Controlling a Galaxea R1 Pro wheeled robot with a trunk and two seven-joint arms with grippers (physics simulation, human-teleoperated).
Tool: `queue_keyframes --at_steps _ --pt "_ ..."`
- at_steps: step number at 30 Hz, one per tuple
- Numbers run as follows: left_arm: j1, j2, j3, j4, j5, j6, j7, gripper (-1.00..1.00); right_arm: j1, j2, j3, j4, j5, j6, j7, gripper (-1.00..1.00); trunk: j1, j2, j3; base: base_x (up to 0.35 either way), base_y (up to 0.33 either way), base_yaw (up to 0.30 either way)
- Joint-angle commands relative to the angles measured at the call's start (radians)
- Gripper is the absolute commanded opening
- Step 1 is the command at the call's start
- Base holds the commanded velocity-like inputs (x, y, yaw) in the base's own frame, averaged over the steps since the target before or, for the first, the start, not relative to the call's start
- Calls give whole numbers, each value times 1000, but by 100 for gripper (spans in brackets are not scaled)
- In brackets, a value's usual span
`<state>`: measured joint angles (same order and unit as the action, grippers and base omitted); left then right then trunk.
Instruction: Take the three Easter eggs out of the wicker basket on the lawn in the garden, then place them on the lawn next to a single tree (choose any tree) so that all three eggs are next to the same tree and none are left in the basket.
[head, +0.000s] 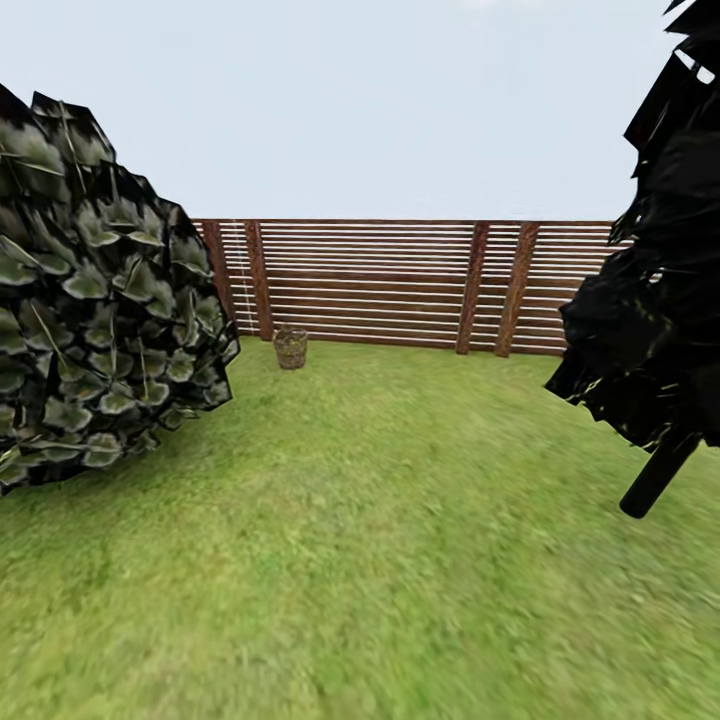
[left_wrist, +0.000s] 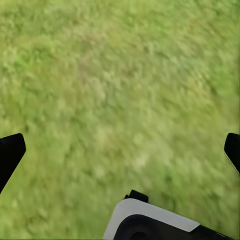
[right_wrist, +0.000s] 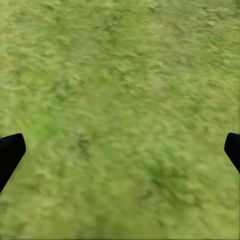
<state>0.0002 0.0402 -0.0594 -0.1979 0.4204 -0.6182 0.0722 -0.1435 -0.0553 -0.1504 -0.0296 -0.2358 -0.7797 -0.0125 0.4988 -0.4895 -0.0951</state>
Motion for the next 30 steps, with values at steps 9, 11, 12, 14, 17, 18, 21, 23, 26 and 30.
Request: queue_keyframes --at_steps 9,11,12,14,17,18,21,23,26,30 --pt "0 0 -6 -2 0 -2 8 100 -1 0 -8 0 7 -3 -1 100 1 -2 -2 336 0 0" --pt "0 1 -6 -2 0 -2 8 100 -1 0 -8 0 7 -3 -1 100 1 -2 -2 336 0 0" --pt "0 1 -6 -2 0 -2 8 100 -1 0 -8 0 7 -3 -1 100 1 -2 -2 336 0 0" --pt "0 0 -6 -2 0 -2 8 100 -1 0 -8 0 7 -3 -1 100 1 -2 -2 336 -14 0" --pt "0 0 -6 -2 0 -2 8 100 -1 0 -8 0 7 -2 -1 100 1 -2 -2 336 -43 0" --pt "0 0 -6 -2 0 -2 8 100 -1 0 -8 0 7 -1 -1 100 1 -2 -2 335 -63 0" --pt "0 0 -6 -2 0 -2 8 100 -1 0 -8 0 7 1 -1 100 1 -2 -2 335 -67 0" --pt "0 0 -6 -2 0 -2 8 100 -1 0 -8 1 7 1 -1 100 1 -2 -2 335 -46 0" --pt "0 1 -7 -2 0 -2 8 100 -1 0 -8 1 7 3 -1 100 1 -2 -2 335 -17 0" --pt "0 1 -7 -2 0 -2 8 100 -1 0 -8 1 7 3 -1 100 1 -2 -2 335 -2 0"
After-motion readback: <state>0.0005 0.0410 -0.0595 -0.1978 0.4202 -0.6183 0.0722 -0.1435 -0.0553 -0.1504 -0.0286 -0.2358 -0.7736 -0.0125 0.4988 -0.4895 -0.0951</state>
